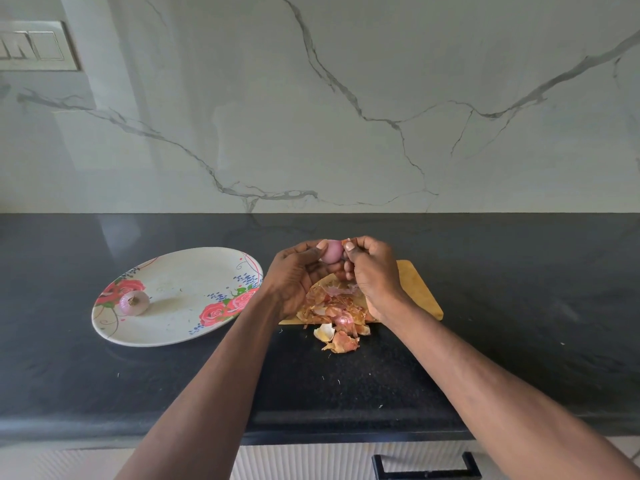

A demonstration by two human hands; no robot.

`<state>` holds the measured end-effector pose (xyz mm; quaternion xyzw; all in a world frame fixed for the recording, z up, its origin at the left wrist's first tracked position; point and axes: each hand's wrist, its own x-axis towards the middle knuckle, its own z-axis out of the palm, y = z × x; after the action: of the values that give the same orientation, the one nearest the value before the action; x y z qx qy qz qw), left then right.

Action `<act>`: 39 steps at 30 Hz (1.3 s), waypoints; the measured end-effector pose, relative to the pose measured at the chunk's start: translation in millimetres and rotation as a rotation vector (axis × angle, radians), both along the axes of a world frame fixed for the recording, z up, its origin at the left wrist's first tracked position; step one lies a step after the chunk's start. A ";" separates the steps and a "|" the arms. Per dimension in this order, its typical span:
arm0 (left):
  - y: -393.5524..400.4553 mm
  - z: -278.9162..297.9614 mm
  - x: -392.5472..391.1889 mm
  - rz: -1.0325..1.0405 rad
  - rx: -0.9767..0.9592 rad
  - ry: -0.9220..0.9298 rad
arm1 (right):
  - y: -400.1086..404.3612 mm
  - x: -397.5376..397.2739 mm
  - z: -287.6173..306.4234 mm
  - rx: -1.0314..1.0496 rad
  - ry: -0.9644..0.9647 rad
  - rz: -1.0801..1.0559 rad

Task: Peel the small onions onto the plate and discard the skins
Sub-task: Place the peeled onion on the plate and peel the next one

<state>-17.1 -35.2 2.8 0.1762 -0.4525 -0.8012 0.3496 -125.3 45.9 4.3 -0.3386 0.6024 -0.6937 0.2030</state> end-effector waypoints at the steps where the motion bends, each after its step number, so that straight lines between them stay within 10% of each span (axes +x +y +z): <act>1: 0.1 0.1 -0.1 0.004 0.020 -0.002 | 0.1 0.2 -0.2 -0.008 -0.017 0.016; 11: -1.3 1.1 0.1 0.021 0.119 0.016 | 1.1 1.9 3.7 -0.186 -0.541 0.226; 22: 10.7 5.7 3.4 -0.001 -0.014 -0.075 | 10.0 1.5 7.9 -0.064 -0.204 0.140; 39: -8.4 4.4 7.8 0.065 0.103 -0.074 | 6.6 -13.3 11.8 -0.217 -0.612 0.235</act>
<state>-9.3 -43.7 7.2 0.2384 -0.4172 -0.8046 0.3489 -138.6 52.5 16.1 -0.2014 0.3932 -0.7950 0.4157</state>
